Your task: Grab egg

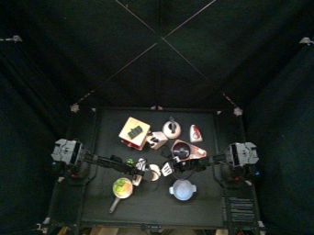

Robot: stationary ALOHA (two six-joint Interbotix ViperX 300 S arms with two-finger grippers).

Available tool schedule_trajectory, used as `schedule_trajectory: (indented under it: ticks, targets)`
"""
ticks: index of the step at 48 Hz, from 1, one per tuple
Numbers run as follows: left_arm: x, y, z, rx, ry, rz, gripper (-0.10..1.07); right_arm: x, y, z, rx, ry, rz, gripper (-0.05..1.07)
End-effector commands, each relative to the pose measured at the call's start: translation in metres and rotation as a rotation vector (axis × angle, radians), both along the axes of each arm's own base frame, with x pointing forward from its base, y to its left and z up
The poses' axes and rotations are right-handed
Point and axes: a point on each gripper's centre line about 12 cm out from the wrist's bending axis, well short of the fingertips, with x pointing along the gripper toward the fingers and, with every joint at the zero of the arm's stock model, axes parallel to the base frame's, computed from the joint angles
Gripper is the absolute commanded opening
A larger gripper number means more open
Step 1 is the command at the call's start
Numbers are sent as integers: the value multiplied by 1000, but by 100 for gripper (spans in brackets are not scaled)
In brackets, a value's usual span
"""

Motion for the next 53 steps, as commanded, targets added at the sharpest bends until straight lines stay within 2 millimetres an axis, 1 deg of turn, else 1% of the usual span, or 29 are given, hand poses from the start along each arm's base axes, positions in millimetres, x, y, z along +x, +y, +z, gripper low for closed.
schedule_trajectory:
  ticks: [1, 4, 10, 17, 24, 34, 43, 53]
  targets:
    - [8, 0, 9, -7, -34, 4, 78, 3, -2, 17, -3, -46, -1, 64]
    - [8, 0, 9, -7, -34, 4, 73, 3, -2, 17, -3, -46, -1, 64]
    - [7, 0, 12, -5, -39, 2, 69, 2, -2, 20, -4, -52, 0, 64]
    - [3, 1, 22, -5, -58, 3, 68, 0, -1, 26, -7, -65, 6, 64]
    - [-3, 2, 38, -7, -95, 3, 68, -5, 1, 34, -9, -85, 13, 64]
    - [-5, 2, 58, -10, -151, -2, 68, -9, 1, 41, 0, -102, 12, 64]
    - [-5, 2, 68, 5, -183, -19, 68, -11, 3, 42, 3, -106, 20, 64]
    - [-6, 1, 69, 0, -200, -27, 67, -12, 3, 45, 3, -114, 24, 64]
